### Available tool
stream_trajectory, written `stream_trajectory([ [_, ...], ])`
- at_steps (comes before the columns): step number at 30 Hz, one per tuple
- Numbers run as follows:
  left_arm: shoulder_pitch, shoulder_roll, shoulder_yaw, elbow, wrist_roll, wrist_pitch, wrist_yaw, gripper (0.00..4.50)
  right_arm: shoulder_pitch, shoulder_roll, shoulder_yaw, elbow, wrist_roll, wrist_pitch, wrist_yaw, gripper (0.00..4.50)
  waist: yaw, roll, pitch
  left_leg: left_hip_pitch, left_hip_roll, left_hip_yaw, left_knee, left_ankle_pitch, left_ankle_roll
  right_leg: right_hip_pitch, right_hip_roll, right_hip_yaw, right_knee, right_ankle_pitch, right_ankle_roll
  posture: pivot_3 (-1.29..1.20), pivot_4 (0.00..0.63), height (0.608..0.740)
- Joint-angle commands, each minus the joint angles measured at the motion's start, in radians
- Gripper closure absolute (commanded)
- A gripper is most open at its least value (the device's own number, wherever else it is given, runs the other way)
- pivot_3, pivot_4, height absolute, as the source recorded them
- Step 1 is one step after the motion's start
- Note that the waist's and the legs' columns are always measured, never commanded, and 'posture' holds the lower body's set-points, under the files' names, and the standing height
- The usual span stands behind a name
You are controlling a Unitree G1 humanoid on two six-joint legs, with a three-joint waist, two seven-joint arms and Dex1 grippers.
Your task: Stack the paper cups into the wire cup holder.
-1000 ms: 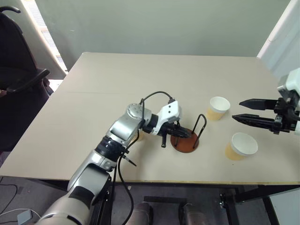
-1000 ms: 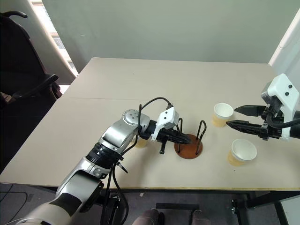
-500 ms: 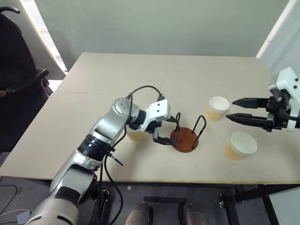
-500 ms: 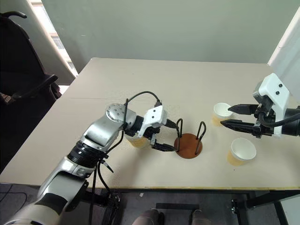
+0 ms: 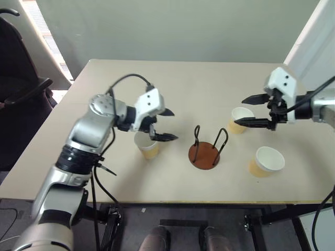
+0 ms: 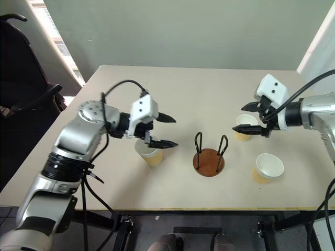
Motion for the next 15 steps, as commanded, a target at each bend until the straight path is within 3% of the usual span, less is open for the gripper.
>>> stream_trajectory([
  [1,-0.014,0.028,0.067,-0.011,-0.032,0.009,0.010,0.00,-0.070,0.016,0.083,0.123,-0.172,-0.160,0.065,0.02,0.000,0.000,0.000,-0.001,0.000,0.000,0.000,0.000,0.000,-0.001,0.000,0.000,0.000,0.000,0.000,0.00,0.150,0.740],
  [13,0.000,0.040,0.086,-0.046,-0.055,0.018,0.050,0.00,-0.235,0.192,0.195,0.596,-0.472,-0.448,0.150,0.02,-0.003,0.000,0.000,-0.002,0.000,0.000,-0.002,-0.001,-0.002,-0.003,0.000,0.000,0.000,-0.002,-0.003,0.00,0.150,0.740],
  [15,0.004,0.040,0.084,-0.049,-0.055,0.017,0.055,0.00,-0.248,0.215,0.198,0.644,-0.504,-0.480,0.153,0.38,-0.003,0.000,0.000,-0.001,0.000,0.000,-0.002,-0.002,-0.004,-0.004,0.000,0.000,0.000,-0.002,-0.003,0.00,0.150,0.740],
])
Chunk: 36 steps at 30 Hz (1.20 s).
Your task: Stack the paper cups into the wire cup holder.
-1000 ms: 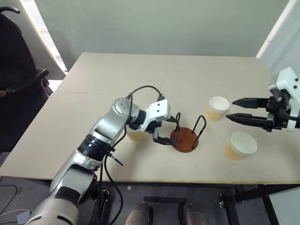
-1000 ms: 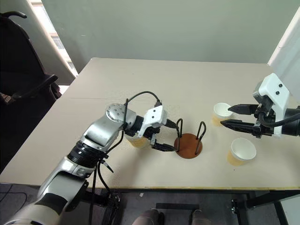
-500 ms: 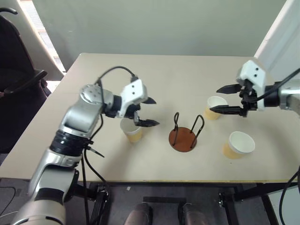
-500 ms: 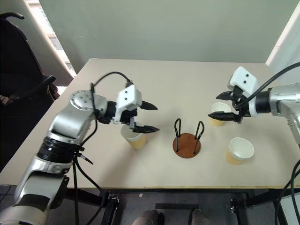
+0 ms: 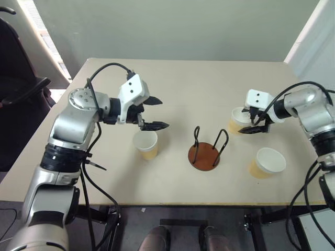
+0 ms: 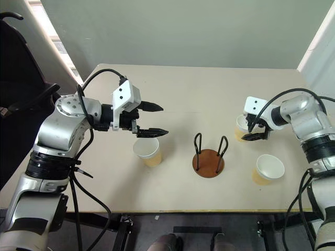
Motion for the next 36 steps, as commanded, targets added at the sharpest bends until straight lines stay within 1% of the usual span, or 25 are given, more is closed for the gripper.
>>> stream_trajectory([
  [1,-0.002,0.009,0.023,-0.040,-0.012,-0.003,0.014,0.00,-0.041,0.022,-0.004,0.061,-0.052,-0.064,0.014,0.60,0.000,0.000,0.000,0.000,0.000,0.000,0.000,0.000,0.000,0.000,0.000,0.000,0.000,0.000,0.000,0.00,0.150,0.740],
  [5,0.004,0.010,0.020,-0.046,-0.012,-0.005,0.013,0.00,-0.046,0.045,-0.026,0.070,-0.059,-0.073,0.051,2.03,0.000,0.000,0.000,0.000,0.000,0.000,0.000,-0.001,-0.002,0.000,0.000,0.000,0.000,0.000,0.000,0.00,0.150,0.740],
  [8,0.009,0.012,0.016,-0.045,-0.010,-0.012,0.008,0.00,-0.036,0.041,-0.041,0.043,-0.055,-0.069,0.075,3.08,0.001,0.000,0.000,0.000,0.000,0.000,0.000,-0.002,-0.002,0.000,0.000,0.000,0.000,0.000,0.000,0.00,0.150,0.740],
  [9,0.009,0.011,0.015,-0.045,-0.010,-0.012,0.007,0.00,-0.031,0.038,-0.047,0.025,-0.048,-0.060,0.087,3.53,0.001,0.000,0.000,0.000,0.000,0.000,0.000,-0.002,-0.003,0.000,0.000,0.000,0.000,0.000,-0.001,0.00,0.150,0.740],
  [10,0.008,0.010,0.014,-0.043,-0.010,-0.013,0.006,0.00,-0.026,0.035,-0.055,0.006,-0.040,-0.049,0.098,3.77,0.000,0.000,0.000,0.000,0.000,0.000,0.000,-0.002,-0.003,0.000,0.000,0.000,0.000,0.000,-0.001,0.00,0.150,0.740],
  [12,0.006,0.009,0.012,-0.040,-0.009,-0.017,0.002,0.00,-0.014,0.012,-0.074,-0.058,-0.024,-0.028,0.128,4.47,0.000,0.000,0.000,0.000,0.000,0.000,0.000,-0.002,-0.003,0.000,0.000,0.000,0.000,0.000,-0.001,0.00,0.150,0.740],
  [15,0.009,0.012,0.008,-0.034,-0.007,-0.031,-0.011,0.00,-0.003,-0.022,-0.107,-0.156,-0.002,0.015,0.171,4.47,0.001,0.000,0.000,0.000,0.000,-0.001,0.000,-0.002,-0.004,0.000,0.000,-0.001,0.000,-0.001,-0.001,0.00,0.150,0.740],
  [18,0.014,0.026,0.000,-0.031,-0.011,-0.051,-0.046,0.00,-0.021,-0.094,-0.162,-0.347,0.063,0.107,0.262,4.47,0.001,0.000,0.000,-0.001,0.000,-0.001,0.000,-0.002,-0.004,0.000,0.000,-0.001,0.000,-0.001,-0.001,0.00,0.150,0.740],
  [21,0.012,0.028,0.000,-0.032,-0.020,-0.057,-0.071,0.00,-0.061,-0.131,-0.202,-0.522,0.139,0.219,0.326,4.47,0.000,0.000,0.000,-0.002,0.000,-0.001,0.000,-0.002,-0.004,-0.001,0.001,-0.001,0.000,-0.001,-0.002,0.00,0.150,0.740],
  [25,0.010,0.027,-0.009,-0.028,-0.016,-0.064,-0.094,0.00,-0.132,-0.157,-0.210,-0.770,0.300,0.409,0.343,4.47,-0.007,0.000,0.000,-0.002,0.001,-0.001,-0.001,-0.002,-0.005,-0.002,0.002,-0.001,0.000,-0.003,-0.005,0.00,0.150,0.740],
  [27,0.002,0.019,-0.012,-0.017,-0.011,-0.069,-0.096,0.00,-0.145,-0.151,-0.208,-0.854,0.347,0.469,0.343,4.47,-0.008,0.000,0.000,-0.002,0.002,-0.001,0.000,-0.002,-0.006,-0.001,0.002,-0.002,0.000,-0.007,-0.012,0.00,0.150,0.740],
  [31,-0.009,0.006,-0.021,-0.004,-0.007,-0.077,-0.101,0.00,-0.152,-0.113,-0.170,-0.937,0.374,0.537,0.318,4.47,-0.008,0.000,0.000,-0.002,0.002,-0.002,0.001,-0.001,-0.005,-0.001,0.002,-0.002,0.001,-0.008,-0.014,0.00,0.150,0.740],
  [36,-0.012,0.001,-0.023,0.004,-0.003,-0.086,-0.100,0.00,-0.119,-0.093,-0.121,-0.937,0.344,0.519,0.292,4.47,-0.008,0.000,0.000,-0.002,0.002,-0.002,0.001,0.000,-0.004,-0.001,0.002,-0.002,0.001,-0.006,-0.015,0.00,0.150,0.740],
])
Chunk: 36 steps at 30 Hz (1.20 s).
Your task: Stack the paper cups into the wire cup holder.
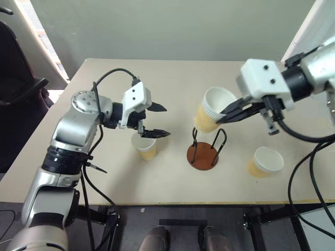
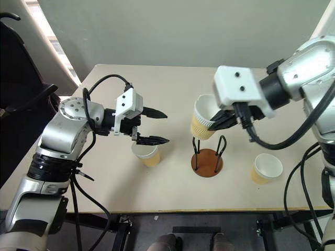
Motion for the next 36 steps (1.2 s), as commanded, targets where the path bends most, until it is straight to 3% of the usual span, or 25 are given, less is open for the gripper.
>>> stream_trajectory([
  [1,-0.028,0.002,0.005,-0.010,-0.003,-0.019,-0.005,0.00,0.007,-0.004,0.010,0.000,-0.019,-0.027,-0.022,4.47,0.000,0.000,0.000,0.000,0.000,0.000,0.000,0.000,0.000,0.000,0.000,0.000,0.000,0.000,0.000,0.00,0.150,0.740],
  [15,-0.006,0.015,0.014,-0.045,-0.011,-0.007,0.008,0.00,0.127,-0.031,0.049,0.054,-0.092,-0.226,0.005,4.47,-0.002,0.000,0.000,0.000,0.001,0.000,0.000,0.002,0.000,0.000,0.001,0.000,0.000,0.005,0.008,0.00,0.150,0.740],
  [18,-0.003,0.016,0.013,-0.052,-0.012,-0.005,0.009,0.00,0.125,-0.014,0.059,0.057,-0.104,-0.222,-0.001,3.85,-0.003,0.000,0.000,0.000,0.001,0.000,0.000,0.002,0.000,0.000,0.000,0.000,0.000,0.005,0.008,0.00,0.150,0.740],
  [24,0.004,0.028,0.020,-0.075,-0.006,0.001,0.021,0.00,0.118,0.043,0.044,0.086,-0.124,-0.195,-0.072,1.94,-0.004,0.000,0.000,0.000,0.001,0.000,0.000,0.002,0.000,0.000,0.001,0.000,0.000,0.005,0.007,0.00,0.150,0.740],
  [29,0.026,0.090,0.055,-0.155,0.001,0.011,0.053,0.00,0.110,0.069,-0.036,0.106,-0.094,-0.095,-0.167,1.94,-0.004,0.000,0.000,0.000,0.001,0.000,0.000,0.002,0.000,0.000,0.001,0.000,0.000,0.006,0.008,0.00,0.150,0.740],
  [36,0.129,0.273,0.075,-0.355,-0.034,0.107,0.006,0.00,0.092,0.057,-0.155,0.081,0.045,0.089,-0.208,1.94,-0.004,0.000,0.000,0.000,0.001,0.001,-0.002,0.003,-0.001,-0.001,0.001,0.000,-0.001,0.001,0.000,0.00,0.150,0.740],
])
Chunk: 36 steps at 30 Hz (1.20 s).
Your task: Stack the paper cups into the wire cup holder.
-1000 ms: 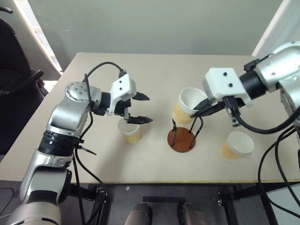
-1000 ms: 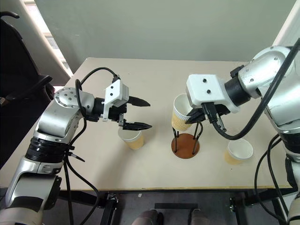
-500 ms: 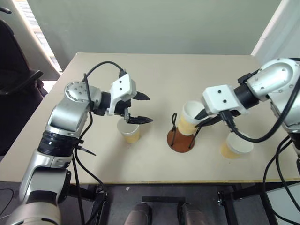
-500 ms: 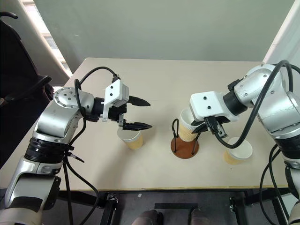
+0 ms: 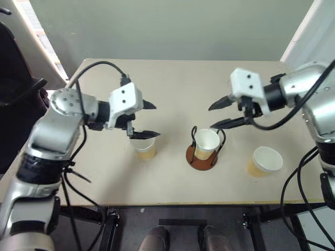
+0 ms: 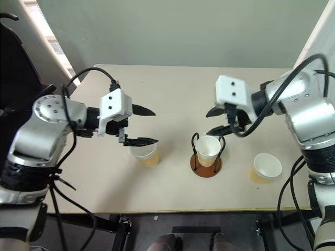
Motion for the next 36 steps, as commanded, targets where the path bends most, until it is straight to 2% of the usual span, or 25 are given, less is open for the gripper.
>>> stream_trajectory([
  [1,0.046,0.089,0.011,-0.107,-0.001,0.015,-0.040,0.00,-0.030,-0.025,-0.071,-0.035,0.062,0.063,-0.017,1.94,0.001,0.000,0.000,0.000,0.000,0.000,0.000,0.000,0.000,0.000,0.000,0.000,0.000,-0.001,-0.002,0.00,0.150,0.740],
  [4,0.089,0.157,-0.026,-0.145,0.050,-0.011,-0.051,0.00,-0.044,-0.033,-0.097,-0.038,0.121,0.132,-0.021,1.94,0.000,0.000,0.000,0.000,0.000,0.000,0.000,0.000,-0.001,0.000,0.000,0.000,0.001,-0.002,-0.003,0.00,0.150,0.740],
  [8,0.097,0.169,-0.074,-0.146,0.107,-0.015,-0.033,0.00,-0.056,-0.033,-0.110,-0.048,0.183,0.194,-0.036,1.94,0.001,0.000,0.000,0.001,0.000,-0.001,-0.001,0.000,-0.001,0.000,0.000,0.000,0.002,-0.001,-0.005,0.00,0.150,0.740],
  [18,0.098,0.130,-0.162,-0.073,0.214,-0.073,-0.015,0.00,-0.045,-0.055,-0.106,-0.082,0.263,0.239,-0.079,1.94,0.000,0.000,0.000,0.003,0.000,-0.001,-0.002,0.001,-0.002,0.000,0.000,0.000,0.003,0.001,-0.009,0.00,0.150,0.740],
  [33,0.041,0.002,-0.258,0.087,0.318,-0.233,-0.049,0.00,-0.032,-0.067,-0.103,-0.101,0.299,0.241,-0.131,1.94,0.000,0.000,0.000,0.002,0.000,-0.002,-0.002,0.000,-0.002,0.000,0.000,0.000,0.003,0.001,-0.009,0.00,0.150,0.740],
  [36,0.023,-0.020,-0.256,0.127,0.321,-0.294,-0.057,0.95,-0.020,-0.074,-0.108,-0.107,0.308,0.238,-0.137,1.89,0.001,0.000,0.000,0.002,0.000,-0.002,-0.002,0.000,-0.002,0.000,0.000,0.000,0.002,0.001,-0.008,0.00,0.150,0.740],
])
